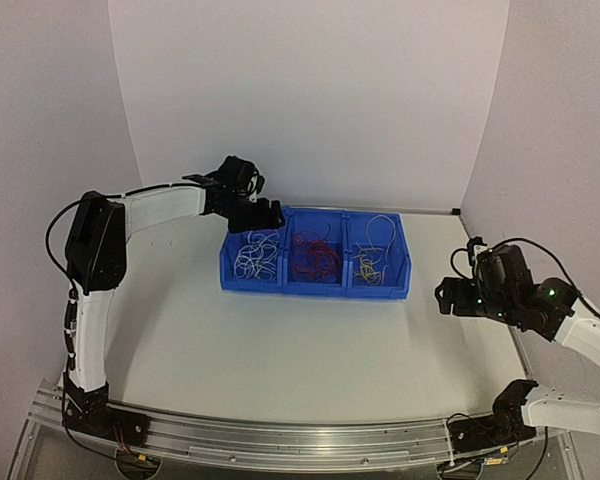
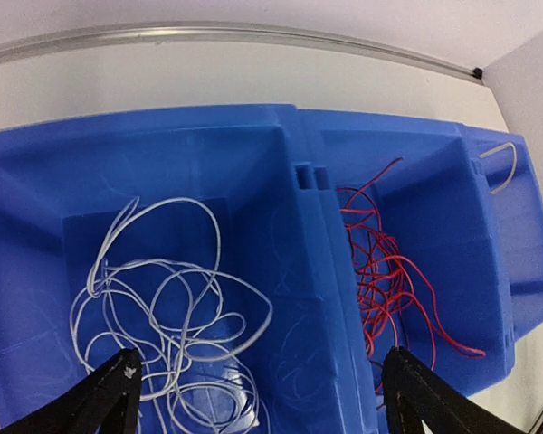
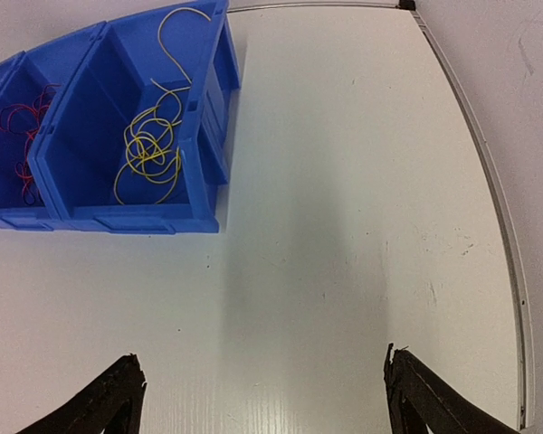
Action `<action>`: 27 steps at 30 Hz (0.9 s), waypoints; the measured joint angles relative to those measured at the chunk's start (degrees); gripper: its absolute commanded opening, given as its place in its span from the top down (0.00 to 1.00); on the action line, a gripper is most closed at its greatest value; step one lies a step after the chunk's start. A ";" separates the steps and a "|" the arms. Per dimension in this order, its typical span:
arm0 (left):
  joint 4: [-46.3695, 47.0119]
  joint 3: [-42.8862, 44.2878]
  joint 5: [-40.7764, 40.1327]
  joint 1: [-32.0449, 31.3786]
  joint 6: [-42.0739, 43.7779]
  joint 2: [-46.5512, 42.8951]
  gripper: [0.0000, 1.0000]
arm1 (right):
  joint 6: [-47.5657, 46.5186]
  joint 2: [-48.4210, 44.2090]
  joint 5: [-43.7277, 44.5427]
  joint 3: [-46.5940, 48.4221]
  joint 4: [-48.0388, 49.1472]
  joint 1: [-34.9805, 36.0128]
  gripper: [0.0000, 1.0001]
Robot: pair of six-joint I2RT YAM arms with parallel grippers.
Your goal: Untangle the cables
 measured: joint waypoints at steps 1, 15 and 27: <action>-0.50 -0.17 0.06 -0.07 0.08 -1.20 0.01 | 0.29 0.23 0.46 0.00 -0.10 0.00 0.11; 5.03 -40.81 -17.44 0.07 -3.28 -51.46 0.00 | 1.59 4.86 8.66 0.40 -1.60 -5.75 0.08; -0.34 -70.83 -29.34 2.59 -17.70 -64.05 0.00 | 1.99 -2.32 9.85 -4.91 -2.68 -7.04 0.07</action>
